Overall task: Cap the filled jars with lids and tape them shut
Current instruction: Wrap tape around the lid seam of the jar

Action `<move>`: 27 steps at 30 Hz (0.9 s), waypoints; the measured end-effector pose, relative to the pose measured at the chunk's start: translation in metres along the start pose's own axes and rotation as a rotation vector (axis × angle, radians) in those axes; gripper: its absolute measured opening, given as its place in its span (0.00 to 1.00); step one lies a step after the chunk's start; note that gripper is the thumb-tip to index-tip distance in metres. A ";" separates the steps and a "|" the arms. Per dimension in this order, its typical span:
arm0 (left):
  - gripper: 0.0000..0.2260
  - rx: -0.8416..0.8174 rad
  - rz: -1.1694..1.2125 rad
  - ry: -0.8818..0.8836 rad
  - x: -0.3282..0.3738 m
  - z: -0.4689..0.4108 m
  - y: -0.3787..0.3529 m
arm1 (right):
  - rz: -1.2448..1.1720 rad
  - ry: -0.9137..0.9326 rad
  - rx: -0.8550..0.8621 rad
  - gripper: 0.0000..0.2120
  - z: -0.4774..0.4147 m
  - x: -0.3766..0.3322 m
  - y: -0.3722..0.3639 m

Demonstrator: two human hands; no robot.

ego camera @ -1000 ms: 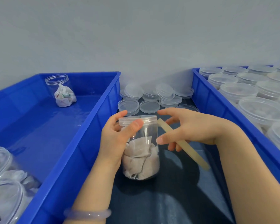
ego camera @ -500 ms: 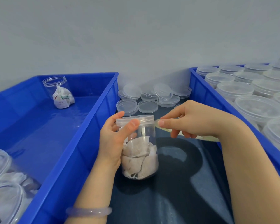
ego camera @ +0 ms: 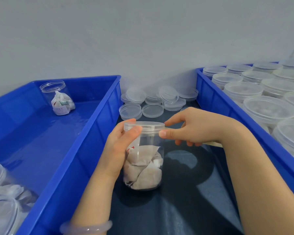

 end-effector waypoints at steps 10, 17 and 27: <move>0.44 0.294 -0.317 -0.136 0.023 0.011 -0.007 | 0.241 0.041 0.014 0.22 0.010 -0.025 -0.001; 0.16 0.286 -0.122 -0.155 0.019 0.010 0.008 | 0.106 0.129 -0.120 0.38 0.018 -0.028 -0.005; 0.40 0.183 0.064 0.036 -0.004 0.004 0.007 | -0.018 0.009 0.013 0.22 0.008 -0.006 0.005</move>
Point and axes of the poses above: each hand's wrist, its own z-axis away from the middle knuckle, its own y-axis out of the back of the hand, x = y × z, the point moved 8 cm from there along -z, towards the middle knuckle, and after that the axes turned 13 degrees about z, right-handed, at the moved point
